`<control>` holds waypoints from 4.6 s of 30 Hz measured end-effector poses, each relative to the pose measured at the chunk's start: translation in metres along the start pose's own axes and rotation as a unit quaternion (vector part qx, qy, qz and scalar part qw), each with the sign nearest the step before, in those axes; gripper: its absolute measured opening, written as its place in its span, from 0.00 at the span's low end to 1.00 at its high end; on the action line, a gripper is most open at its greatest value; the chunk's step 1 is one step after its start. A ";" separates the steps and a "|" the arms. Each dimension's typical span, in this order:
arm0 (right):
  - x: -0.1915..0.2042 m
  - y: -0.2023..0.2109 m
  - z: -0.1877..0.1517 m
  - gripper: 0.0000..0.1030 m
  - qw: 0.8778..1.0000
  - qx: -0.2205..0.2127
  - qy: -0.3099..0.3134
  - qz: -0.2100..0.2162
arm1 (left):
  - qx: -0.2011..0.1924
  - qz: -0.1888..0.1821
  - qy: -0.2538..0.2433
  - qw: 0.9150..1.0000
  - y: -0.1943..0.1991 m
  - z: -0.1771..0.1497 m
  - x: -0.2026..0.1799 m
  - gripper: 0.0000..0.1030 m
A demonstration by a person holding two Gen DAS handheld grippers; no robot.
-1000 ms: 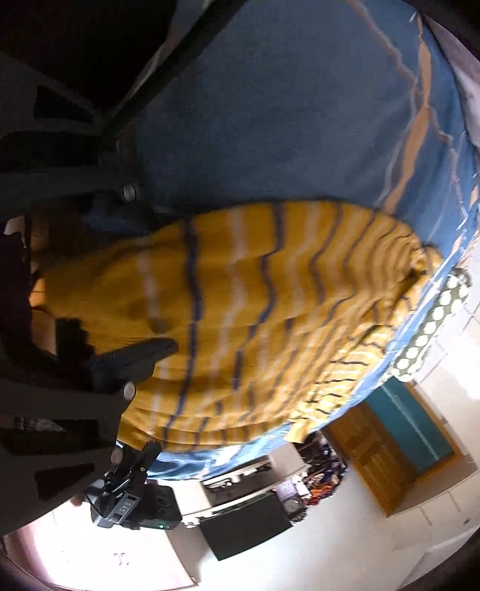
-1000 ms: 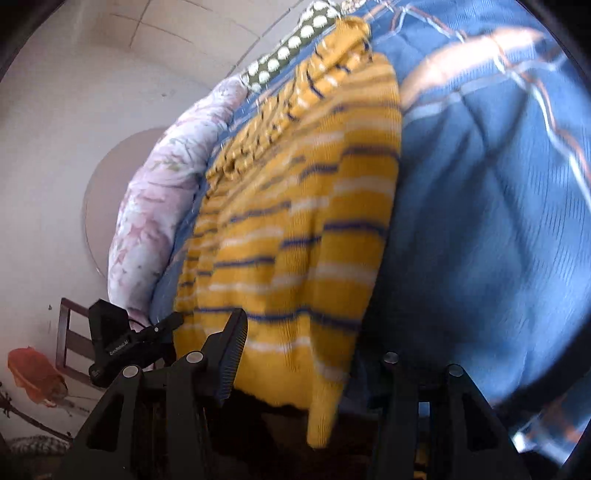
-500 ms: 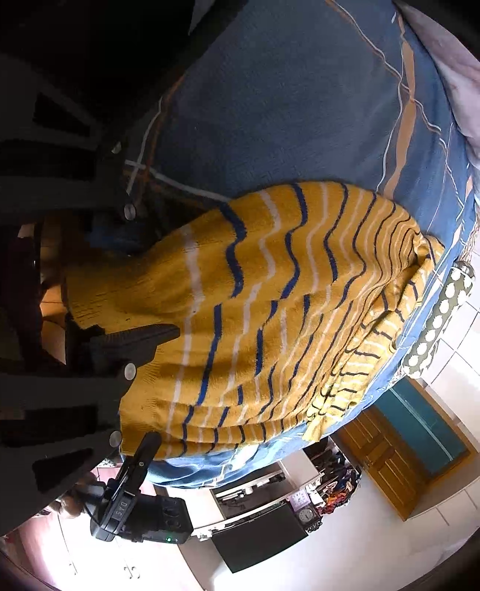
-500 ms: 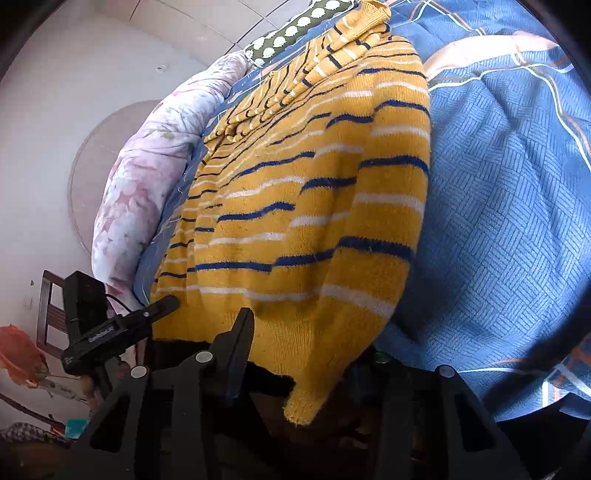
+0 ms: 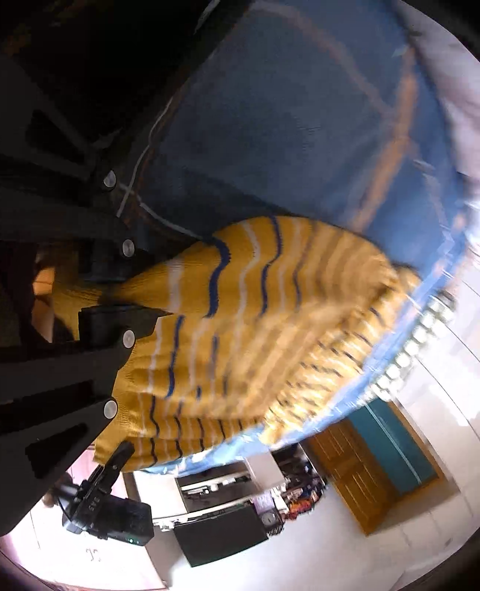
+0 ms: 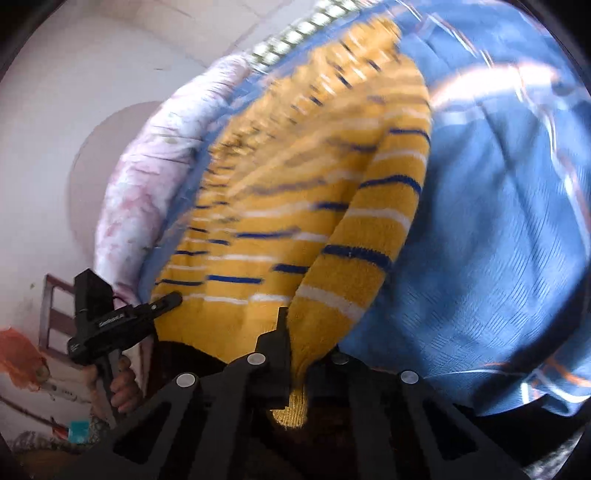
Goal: Fold small clothes
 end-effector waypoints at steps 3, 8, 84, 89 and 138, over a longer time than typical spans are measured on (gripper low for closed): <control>0.015 0.033 -0.001 0.06 0.999 -0.016 0.025 0.014 | -0.032 -0.006 -0.043 0.999 0.035 0.002 -0.028 0.07; 0.022 0.050 -0.030 0.06 0.999 -0.011 0.045 0.023 | -0.042 0.010 -0.074 0.996 0.051 -0.011 -0.036 0.07; -0.133 -0.022 0.212 0.32 0.962 -0.078 -0.038 -0.259 | -0.048 0.274 -0.139 0.950 -0.070 0.150 0.088 0.72; -0.094 0.007 0.221 0.35 0.947 -0.135 0.010 -0.292 | -0.073 0.287 -0.135 0.945 -0.073 0.151 0.097 0.85; 0.177 -0.228 0.258 0.31 0.952 -0.024 0.229 -0.203 | -0.080 0.247 -0.123 0.958 -0.071 0.154 0.098 0.92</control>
Point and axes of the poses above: each gripper's, at about its wrist camera, not at the fingertips, and y roughly against the way its jaws point, x to its left, z to its top, the point moved 10 cm from there along -y, roughly the way its jaws point, and after that the axes turned 10 degrees about -z, right-handed, at the moved point
